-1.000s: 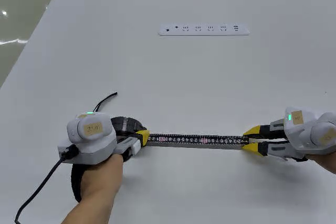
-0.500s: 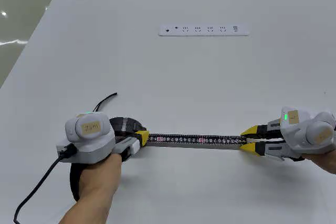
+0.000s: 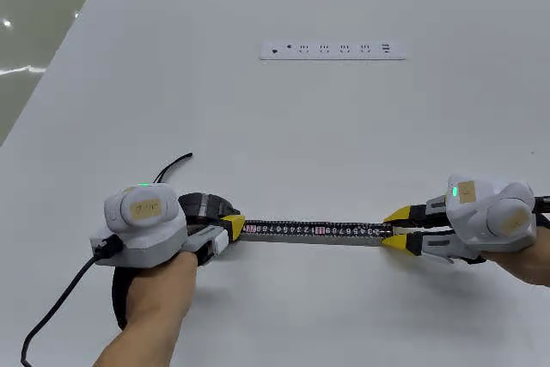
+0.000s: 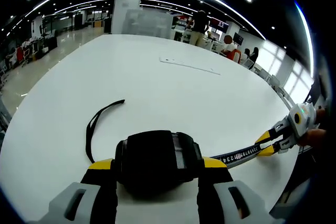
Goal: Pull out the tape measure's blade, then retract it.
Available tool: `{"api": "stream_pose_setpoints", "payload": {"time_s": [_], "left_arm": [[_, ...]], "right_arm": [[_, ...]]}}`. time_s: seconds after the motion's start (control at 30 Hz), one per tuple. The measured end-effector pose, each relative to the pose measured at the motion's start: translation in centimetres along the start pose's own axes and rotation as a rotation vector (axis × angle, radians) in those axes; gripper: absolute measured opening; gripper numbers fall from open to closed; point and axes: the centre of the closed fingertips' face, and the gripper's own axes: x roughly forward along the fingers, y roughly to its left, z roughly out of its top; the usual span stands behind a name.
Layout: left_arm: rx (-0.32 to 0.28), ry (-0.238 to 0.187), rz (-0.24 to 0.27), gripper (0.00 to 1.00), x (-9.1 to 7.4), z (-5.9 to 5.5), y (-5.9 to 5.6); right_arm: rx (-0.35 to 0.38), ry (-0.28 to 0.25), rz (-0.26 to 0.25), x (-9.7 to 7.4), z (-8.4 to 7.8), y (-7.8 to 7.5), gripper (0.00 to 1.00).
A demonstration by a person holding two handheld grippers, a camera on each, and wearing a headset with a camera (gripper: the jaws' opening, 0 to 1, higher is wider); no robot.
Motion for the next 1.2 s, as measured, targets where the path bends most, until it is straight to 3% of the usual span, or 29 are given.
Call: {"api": "stream_pose_setpoints", "payload": {"time_s": [1.2], "left_arm": [[-0.011,0.005,-0.005,0.58,0.2,-0.1,0.0]], "right_arm": [[0.012,-0.013,0.029,2.2,1.5,0.7,0.12]]}}
